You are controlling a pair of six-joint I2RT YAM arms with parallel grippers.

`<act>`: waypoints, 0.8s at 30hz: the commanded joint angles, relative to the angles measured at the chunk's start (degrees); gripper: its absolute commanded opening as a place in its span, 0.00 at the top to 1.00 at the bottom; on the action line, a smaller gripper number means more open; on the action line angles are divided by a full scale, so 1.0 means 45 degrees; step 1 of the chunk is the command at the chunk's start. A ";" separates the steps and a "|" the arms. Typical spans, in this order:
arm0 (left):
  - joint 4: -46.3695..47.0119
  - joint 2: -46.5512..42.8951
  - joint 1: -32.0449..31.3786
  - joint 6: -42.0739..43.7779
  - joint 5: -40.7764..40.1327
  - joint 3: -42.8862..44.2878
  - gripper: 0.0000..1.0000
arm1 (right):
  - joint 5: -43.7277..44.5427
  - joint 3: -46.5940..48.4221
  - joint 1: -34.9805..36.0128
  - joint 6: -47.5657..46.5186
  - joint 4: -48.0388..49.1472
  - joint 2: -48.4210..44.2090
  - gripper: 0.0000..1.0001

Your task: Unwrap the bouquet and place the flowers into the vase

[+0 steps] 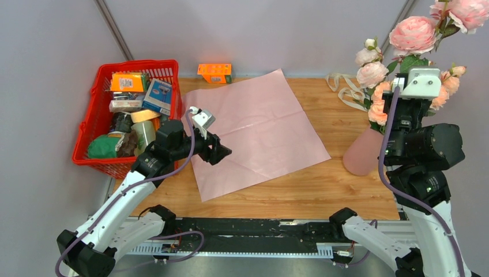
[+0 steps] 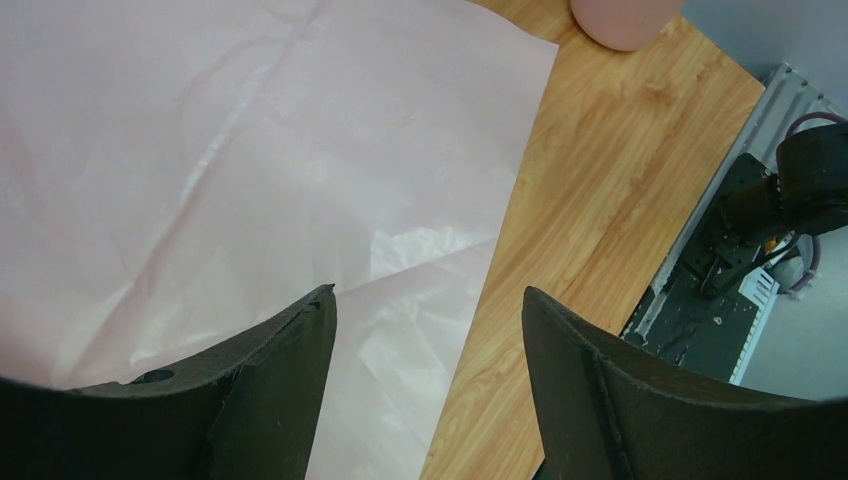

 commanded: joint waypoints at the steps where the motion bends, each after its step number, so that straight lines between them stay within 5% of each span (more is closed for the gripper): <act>1: 0.0171 0.0008 0.0022 0.0149 0.0149 0.0479 0.24 | 0.0688 -0.0209 -0.0008 -0.0057 0.0970 -0.0220 1.00; 24: 0.0209 0.0105 0.0002 0.0071 -0.0241 0.0401 0.23 | -0.0560 -0.3782 -0.3464 0.2305 0.1244 -0.1138 1.00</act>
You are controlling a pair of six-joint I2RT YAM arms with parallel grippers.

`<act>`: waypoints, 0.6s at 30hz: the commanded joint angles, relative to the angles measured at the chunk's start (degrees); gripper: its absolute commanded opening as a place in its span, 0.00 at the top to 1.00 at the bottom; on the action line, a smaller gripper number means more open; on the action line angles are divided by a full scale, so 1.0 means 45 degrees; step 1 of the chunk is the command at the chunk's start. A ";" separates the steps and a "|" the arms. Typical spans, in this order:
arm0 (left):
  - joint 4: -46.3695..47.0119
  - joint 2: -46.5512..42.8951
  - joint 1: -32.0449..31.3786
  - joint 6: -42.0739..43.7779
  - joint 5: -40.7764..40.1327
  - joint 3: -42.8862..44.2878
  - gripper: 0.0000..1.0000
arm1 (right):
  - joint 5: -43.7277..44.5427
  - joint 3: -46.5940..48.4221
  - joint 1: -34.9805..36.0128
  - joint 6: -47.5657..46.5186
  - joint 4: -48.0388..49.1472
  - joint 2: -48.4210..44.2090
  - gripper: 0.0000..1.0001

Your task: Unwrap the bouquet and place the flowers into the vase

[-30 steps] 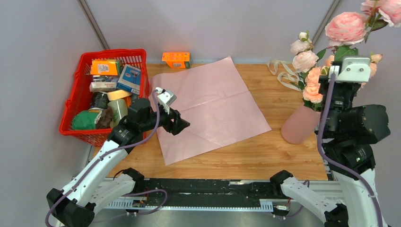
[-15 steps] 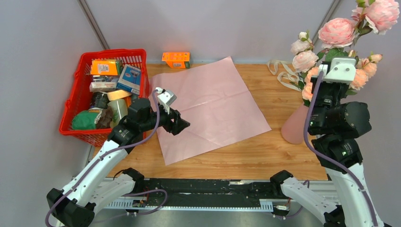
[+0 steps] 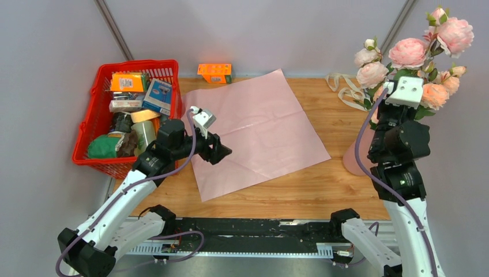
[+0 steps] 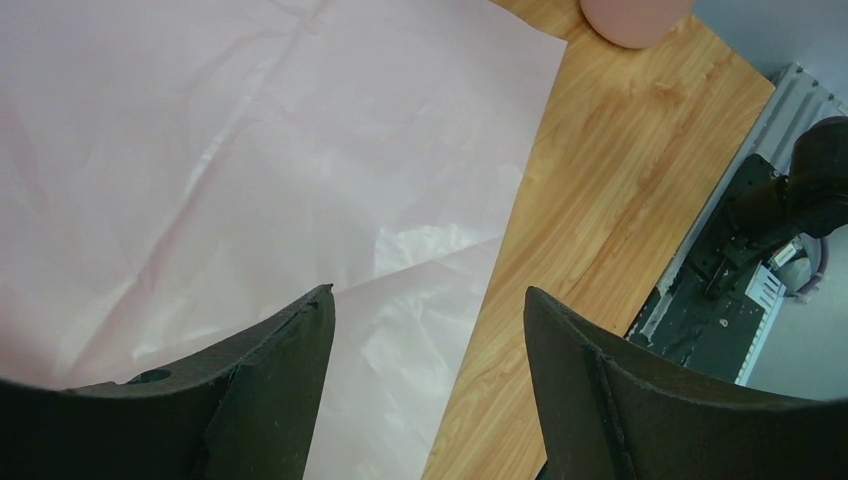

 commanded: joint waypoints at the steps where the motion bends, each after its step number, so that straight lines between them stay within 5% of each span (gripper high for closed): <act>1: 0.0171 -0.0065 0.0002 0.0080 -0.0120 0.0401 0.23 | -0.0395 -0.0553 -0.0337 0.0650 0.0389 -0.0478 1.00; 13: 0.0073 0.0150 0.0002 0.0178 -0.0002 0.0498 0.22 | 0.0014 -0.1531 -0.1430 0.1451 0.0292 -0.0576 0.86; 18: 0.0092 0.0111 0.0002 0.0178 -0.0061 0.0459 0.22 | 0.0093 -0.0967 -0.1743 0.2036 -0.0098 -0.0478 0.50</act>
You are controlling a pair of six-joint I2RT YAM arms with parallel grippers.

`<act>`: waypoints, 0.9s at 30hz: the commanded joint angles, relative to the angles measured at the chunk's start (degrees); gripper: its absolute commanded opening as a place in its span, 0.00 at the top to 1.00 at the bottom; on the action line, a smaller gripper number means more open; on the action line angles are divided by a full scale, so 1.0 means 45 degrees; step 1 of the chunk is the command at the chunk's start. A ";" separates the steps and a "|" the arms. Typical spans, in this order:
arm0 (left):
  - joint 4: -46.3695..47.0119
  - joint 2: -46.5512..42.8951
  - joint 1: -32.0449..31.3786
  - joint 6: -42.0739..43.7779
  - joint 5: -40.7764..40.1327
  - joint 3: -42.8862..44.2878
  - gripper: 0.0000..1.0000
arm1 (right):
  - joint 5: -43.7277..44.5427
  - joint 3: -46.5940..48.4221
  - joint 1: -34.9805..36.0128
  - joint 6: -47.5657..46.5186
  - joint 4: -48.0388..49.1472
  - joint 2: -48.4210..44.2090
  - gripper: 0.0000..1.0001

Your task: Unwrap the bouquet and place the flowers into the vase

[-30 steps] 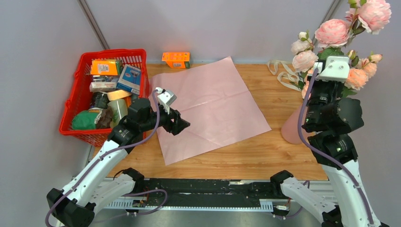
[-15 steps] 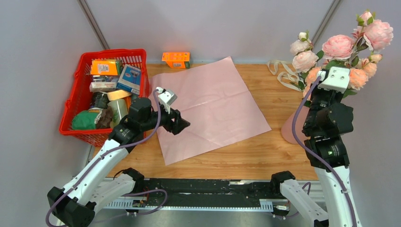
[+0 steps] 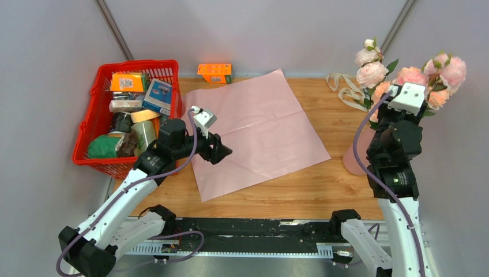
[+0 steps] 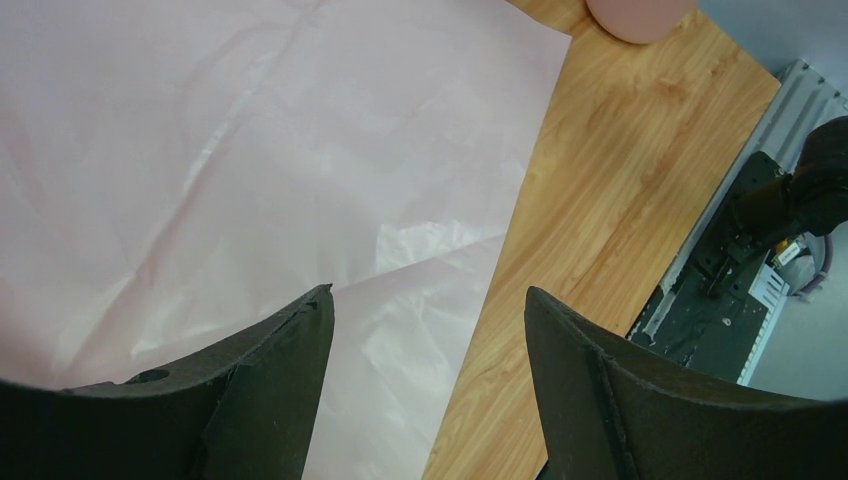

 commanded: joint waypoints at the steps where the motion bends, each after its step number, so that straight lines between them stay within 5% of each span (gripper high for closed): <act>1: 0.0097 -0.0044 0.0002 0.0168 -0.0012 0.0459 0.22 | -0.0004 0.0748 -0.0179 0.0605 -0.0167 -0.0065 0.45; 9: 0.0097 0.0112 0.0002 0.0149 0.0007 0.0479 0.22 | -0.1256 0.2526 -0.0179 0.1093 -0.1631 0.0109 0.20; 19: 0.0136 0.0131 0.0002 0.0090 -0.0032 0.0440 0.21 | -0.0143 0.3698 -0.0160 0.0508 -0.2003 0.1183 0.17; 27: 0.0156 0.0151 0.0022 0.0110 -0.0032 0.0440 0.21 | -0.0259 0.2511 -0.0160 0.0741 -0.2179 0.0775 0.27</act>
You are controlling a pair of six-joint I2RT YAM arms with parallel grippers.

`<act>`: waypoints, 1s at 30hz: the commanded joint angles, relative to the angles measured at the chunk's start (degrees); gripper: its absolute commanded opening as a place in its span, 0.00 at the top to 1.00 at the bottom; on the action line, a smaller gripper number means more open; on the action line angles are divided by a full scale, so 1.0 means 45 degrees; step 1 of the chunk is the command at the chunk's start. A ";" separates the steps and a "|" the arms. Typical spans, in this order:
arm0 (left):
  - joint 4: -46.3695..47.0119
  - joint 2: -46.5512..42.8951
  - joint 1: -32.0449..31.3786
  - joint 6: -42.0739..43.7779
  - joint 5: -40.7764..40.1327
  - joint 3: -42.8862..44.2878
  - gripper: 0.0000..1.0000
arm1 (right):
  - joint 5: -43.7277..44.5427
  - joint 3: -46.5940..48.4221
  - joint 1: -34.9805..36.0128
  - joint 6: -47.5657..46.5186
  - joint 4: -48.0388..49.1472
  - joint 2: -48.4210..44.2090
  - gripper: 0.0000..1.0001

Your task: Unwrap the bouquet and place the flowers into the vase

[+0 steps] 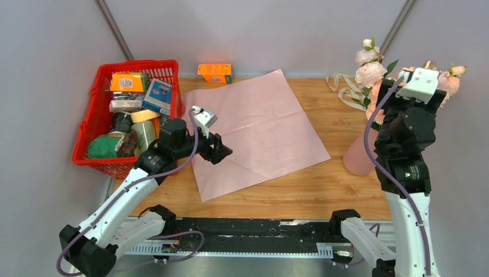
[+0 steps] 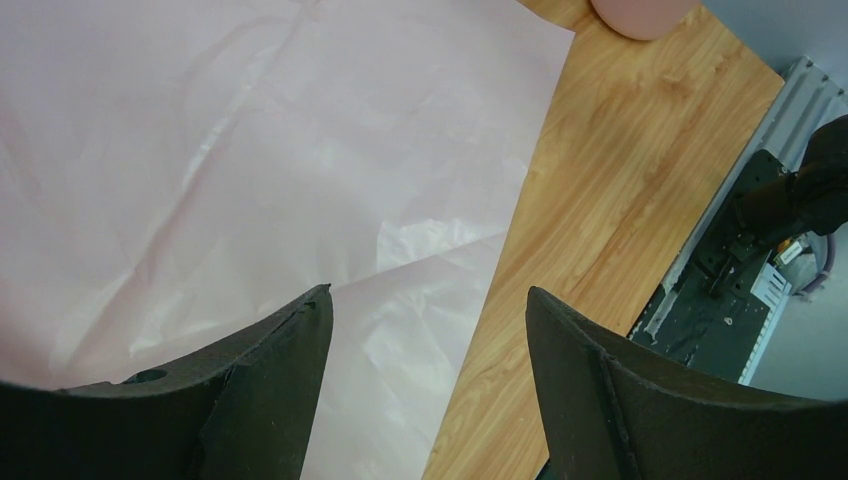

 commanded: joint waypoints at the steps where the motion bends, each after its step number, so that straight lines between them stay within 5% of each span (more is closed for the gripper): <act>1: 0.0136 0.0015 0.0022 0.0114 0.0002 0.0440 0.21 | 0.0197 -0.0925 -0.0034 0.0153 -0.0256 -0.0590 0.28; 8: 0.0078 0.0015 0.0002 0.0192 -0.0018 0.0459 0.21 | -0.0017 -0.0598 -0.0053 0.0856 -0.0920 -0.0416 0.27; 13: 0.0058 -0.0083 0.0002 0.0212 -0.0076 0.0479 0.21 | -0.0388 0.0964 -0.0053 0.1072 -0.1563 -0.0064 0.16; 16: 0.0078 -0.0102 0.0002 0.0212 -0.0076 0.0478 0.21 | -0.0875 0.1921 -0.0053 0.1052 -0.2519 0.0248 0.00; 26: 0.0117 -0.0454 0.0002 0.0193 -0.0350 0.0459 0.20 | -0.3275 0.7776 -0.0034 0.3296 -0.6796 0.2532 0.00; 30: 0.0136 -0.0610 0.0002 0.0231 -0.0467 0.0479 0.20 | -0.5654 0.9110 -0.0034 0.4469 -0.6586 0.2709 0.00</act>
